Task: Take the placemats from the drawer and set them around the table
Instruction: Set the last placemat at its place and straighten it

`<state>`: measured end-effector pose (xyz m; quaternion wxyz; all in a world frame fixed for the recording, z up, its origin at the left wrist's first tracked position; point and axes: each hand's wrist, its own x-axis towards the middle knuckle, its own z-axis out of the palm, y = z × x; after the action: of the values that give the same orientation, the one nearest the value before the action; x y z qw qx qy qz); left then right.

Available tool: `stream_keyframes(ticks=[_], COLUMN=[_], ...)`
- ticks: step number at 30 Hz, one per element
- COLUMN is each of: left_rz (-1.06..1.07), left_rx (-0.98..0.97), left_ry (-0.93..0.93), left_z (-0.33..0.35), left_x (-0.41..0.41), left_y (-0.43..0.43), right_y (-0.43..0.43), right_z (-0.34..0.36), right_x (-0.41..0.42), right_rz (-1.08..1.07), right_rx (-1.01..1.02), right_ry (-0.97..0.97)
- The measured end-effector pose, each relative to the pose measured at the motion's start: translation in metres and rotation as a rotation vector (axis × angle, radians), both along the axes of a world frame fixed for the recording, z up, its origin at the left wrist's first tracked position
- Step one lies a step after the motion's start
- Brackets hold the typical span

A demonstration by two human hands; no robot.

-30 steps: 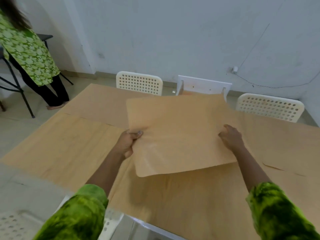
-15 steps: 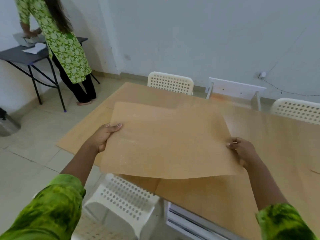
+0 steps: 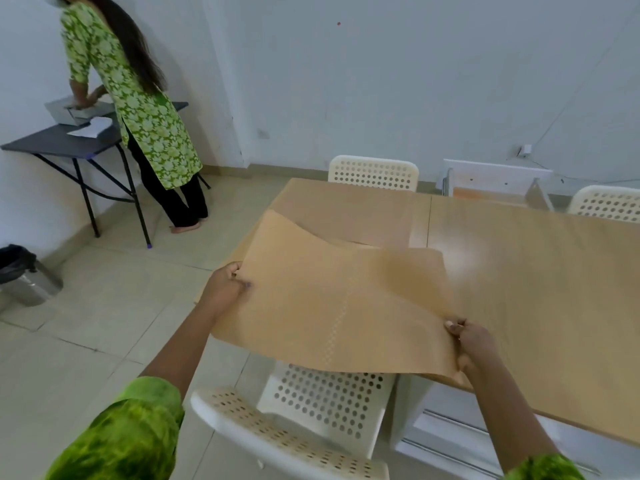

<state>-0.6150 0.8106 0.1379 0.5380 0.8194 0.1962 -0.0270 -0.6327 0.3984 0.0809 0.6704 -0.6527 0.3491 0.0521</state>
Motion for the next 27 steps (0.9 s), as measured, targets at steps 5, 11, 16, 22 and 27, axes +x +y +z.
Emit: stream_keyframes(ticks=[5, 11, 16, 22, 27], left_rz=[-0.027, -0.056, -0.099, -0.216, -0.301], left_rx=[0.193, 0.139, 0.167, 0.191, 0.258], left_ry=[-0.007, 0.003, 0.046, 0.132, 0.166], left_z=[-0.01, -0.024, -0.042, -0.066, -0.079], left_x=[0.016, 0.038, 0.076, 0.105, 0.113], left_y=[0.022, 0.043, 0.076, 0.102, 0.108], right_y=[0.037, 0.067, 0.09, 0.12, 0.127], right_z=[-0.003, -0.01, -0.02, -0.025, -0.025], right_x=[0.008, 0.022, 0.038, 0.041, 0.048], right_rz=[-0.026, -0.074, -0.144, -0.27, -0.197], right_rx=[-0.003, 0.014, -0.112, -0.277, -0.481], right_ry=[0.025, 0.067, 0.101, 0.13, 0.194])
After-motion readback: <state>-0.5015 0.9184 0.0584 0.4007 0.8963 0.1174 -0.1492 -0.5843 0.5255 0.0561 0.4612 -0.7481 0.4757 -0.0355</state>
